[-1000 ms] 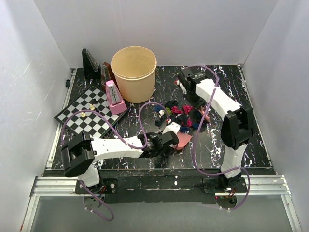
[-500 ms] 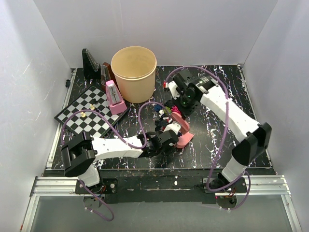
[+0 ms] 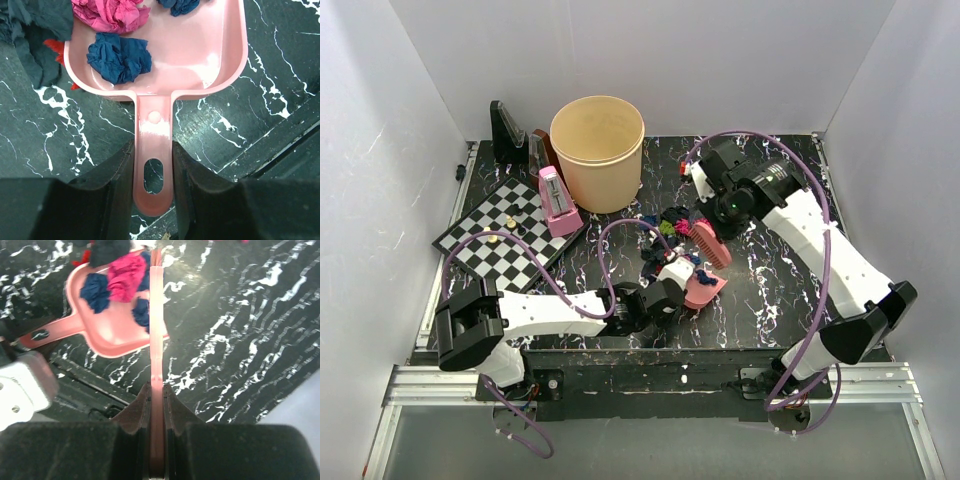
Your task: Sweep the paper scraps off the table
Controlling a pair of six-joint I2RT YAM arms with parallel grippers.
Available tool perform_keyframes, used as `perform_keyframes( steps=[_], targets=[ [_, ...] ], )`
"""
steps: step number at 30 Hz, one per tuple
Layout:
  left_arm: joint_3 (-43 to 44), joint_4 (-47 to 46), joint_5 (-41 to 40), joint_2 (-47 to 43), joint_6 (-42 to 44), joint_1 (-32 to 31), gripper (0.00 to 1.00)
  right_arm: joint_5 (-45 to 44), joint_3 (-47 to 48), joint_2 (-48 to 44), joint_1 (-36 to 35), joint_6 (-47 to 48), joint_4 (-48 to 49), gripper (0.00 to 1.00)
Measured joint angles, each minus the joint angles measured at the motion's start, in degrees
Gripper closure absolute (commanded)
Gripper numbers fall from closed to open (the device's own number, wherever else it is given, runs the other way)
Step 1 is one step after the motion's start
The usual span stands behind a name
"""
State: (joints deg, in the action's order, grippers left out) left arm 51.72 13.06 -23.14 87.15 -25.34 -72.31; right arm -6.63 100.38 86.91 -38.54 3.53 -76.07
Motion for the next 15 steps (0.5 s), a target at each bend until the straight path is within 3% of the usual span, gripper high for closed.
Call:
perform_keyframes(
  steps=[7, 15],
  targets=[
    [0.0, 2.34, -0.13, -0.02, -4.11, -0.46, 1.0, -12.0, -0.76, 0.5, 0.92, 0.11, 1.79, 0.99],
    [1.07, 4.68, -4.11, -0.68, -2.1, -4.44, 1.0, -17.92, -2.69, 5.01, 3.21, -0.74, 5.68, 0.99]
  ],
)
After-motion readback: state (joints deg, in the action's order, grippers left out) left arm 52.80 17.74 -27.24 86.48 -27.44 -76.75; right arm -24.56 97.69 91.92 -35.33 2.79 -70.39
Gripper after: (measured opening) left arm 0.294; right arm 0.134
